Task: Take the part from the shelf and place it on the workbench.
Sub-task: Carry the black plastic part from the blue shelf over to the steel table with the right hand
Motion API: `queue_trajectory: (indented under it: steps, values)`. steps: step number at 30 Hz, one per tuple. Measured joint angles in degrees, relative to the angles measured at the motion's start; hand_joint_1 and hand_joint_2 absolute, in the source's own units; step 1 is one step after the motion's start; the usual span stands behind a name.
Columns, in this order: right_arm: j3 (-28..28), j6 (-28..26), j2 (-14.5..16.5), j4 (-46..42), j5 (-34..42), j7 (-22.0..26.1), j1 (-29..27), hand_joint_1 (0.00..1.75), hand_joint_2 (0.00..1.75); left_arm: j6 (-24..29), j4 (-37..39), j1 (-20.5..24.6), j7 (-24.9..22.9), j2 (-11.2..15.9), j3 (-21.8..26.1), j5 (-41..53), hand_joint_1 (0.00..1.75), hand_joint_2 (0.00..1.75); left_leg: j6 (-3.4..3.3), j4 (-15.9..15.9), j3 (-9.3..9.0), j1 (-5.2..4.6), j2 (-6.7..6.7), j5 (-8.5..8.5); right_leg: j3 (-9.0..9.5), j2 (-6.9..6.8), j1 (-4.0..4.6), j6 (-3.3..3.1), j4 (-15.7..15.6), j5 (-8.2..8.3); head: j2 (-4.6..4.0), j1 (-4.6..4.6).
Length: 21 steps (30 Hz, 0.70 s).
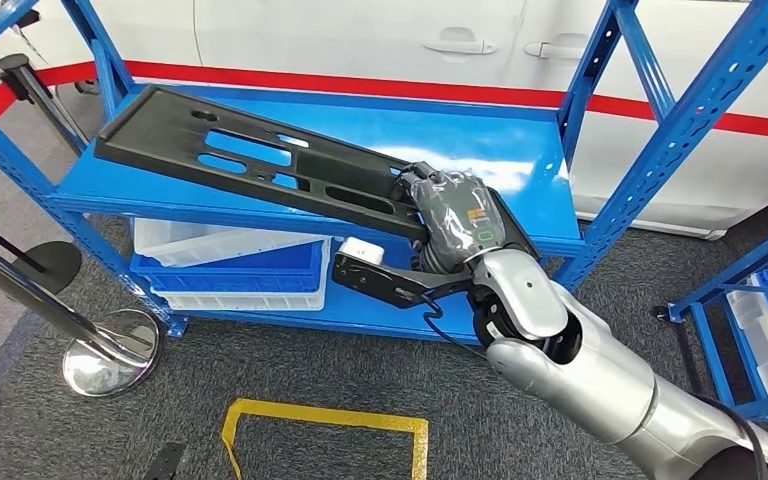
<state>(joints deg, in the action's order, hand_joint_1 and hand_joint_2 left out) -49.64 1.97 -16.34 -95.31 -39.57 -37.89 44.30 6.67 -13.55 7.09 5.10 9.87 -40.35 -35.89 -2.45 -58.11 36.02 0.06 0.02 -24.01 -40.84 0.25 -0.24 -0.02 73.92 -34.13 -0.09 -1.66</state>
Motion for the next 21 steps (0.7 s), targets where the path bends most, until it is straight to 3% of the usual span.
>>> queue_trajectory:
  steps: [1,2,3,5,7,10,12,15,16,18,20,21]
  values:
    - [0.0,-0.1,-0.1,0.1,-0.5,0.0,-0.2,1.75,1.75,0.0,0.0,0.0,-0.1,0.0,0.0,0.1,0.0,1.75,-0.08,-0.1,0.45,-0.06,0.02,0.25,-0.31,0.0,-0.02,0.05,1.8,-0.57,0.0,0.01]
    - [0.0,-0.2,-0.2,0.3,-0.9,0.0,-0.3,1.75,1.75,0.1,0.0,0.0,-0.2,0.0,0.0,0.2,0.0,1.75,-0.05,-0.3,0.94,-0.09,0.01,0.5,0.38,-0.01,-0.05,0.07,1.6,-0.08,0.0,0.01]
    - [0.0,-0.4,-0.3,0.4,-1.4,0.0,-0.4,1.75,1.75,0.1,0.0,0.0,-0.2,0.0,0.0,0.3,0.0,1.75,0.02,-0.5,1.41,-0.1,-0.01,0.71,1.97,-0.01,-0.09,0.05,-0.5,1.1,0.0,0.02]
    - [0.0,-0.8,-0.4,0.6,-2.0,0.0,-0.5,1.75,1.75,0.1,0.0,0.0,-0.2,0.0,0.0,0.3,0.0,1.75,0.37,-1.0,2.33,-0.12,-0.04,1.12,6.85,-0.02,-0.16,-0.11,-8.2,3.42,0.0,0.0]
    - [0.0,-1.2,-0.4,0.6,-2.5,0.0,-0.5,1.75,1.75,0.0,0.0,0.0,-0.3,0.0,0.0,0.3,0.0,1.75,0.96,-1.4,2.83,-0.16,-0.04,1.59,9.42,0.04,0.04,-0.35,-12.8,4.59,0.0,-0.03]
    - [0.0,-1.5,-0.5,0.7,-2.9,0.0,-0.6,1.75,1.75,0.0,0.0,-0.1,-0.4,0.1,0.0,0.2,0.0,1.75,2.02,-1.3,3.21,-0.12,-0.14,2.46,8.79,0.05,0.2,-1.09,-13.4,5.62,0.0,0.02]
    - [0.0,-1.5,-0.6,0.8,-2.9,0.1,-0.6,1.75,1.75,-0.1,0.0,-0.2,-0.5,0.1,0.0,0.1,0.0,1.75,2.7,-3.0,4.31,0.02,-0.23,0.35,7.87,-0.05,-0.01,-1.88,-13.8,6.76,0.0,-0.05]
    - [0.0,-1.4,-0.6,0.9,-2.9,0.1,-0.5,1.75,1.75,-0.1,0.0,-0.2,-0.6,0.1,0.0,-0.1,0.0,1.75,3.58,-12.7,7.09,0.3,-0.22,-7.24,5.83,-0.12,-0.03,-2.42,-13.9,8.44,0.0,-0.27]
    - [0.0,-1.4,-0.6,0.9,-2.9,0.1,-0.6,1.75,1.75,-0.1,0.0,-0.2,-0.6,0.1,0.0,-0.1,0.0,1.75,3.71,-15.8,7.49,0.34,-0.22,-8.5,5.07,-0.12,0.0,-2.41,-13.8,8.98,0.0,-0.26]
    - [0.0,-1.3,-0.6,1.1,-2.9,0.1,-0.6,1.75,1.75,-0.1,0.0,-0.2,-0.6,0.1,0.0,-0.1,0.0,1.75,3.69,-17.1,6.09,0.34,-0.22,-7.65,3.6,-0.12,0.05,-2.34,-13.7,9.98,0.0,-0.27]
    - [0.0,-1.3,-0.6,1.1,-2.9,0.1,-0.6,1.75,1.75,-0.1,0.0,-0.2,-0.6,0.1,0.0,-0.1,0.0,1.75,3.36,-11.1,1.06,0.33,-0.23,-5.32,2.37,-0.1,0.07,-2.15,-13.5,10.92,0.0,-0.27]
    - [0.0,-1.4,-0.6,1.1,-2.9,0.1,-0.6,1.75,1.75,-0.1,0.0,-0.1,-0.6,0.1,0.0,-0.1,0.0,1.75,3.11,-6.6,-2.14,0.19,-0.27,-5.12,1.92,-0.09,0.12,-1.95,-13.5,11.38,0.0,-0.26]
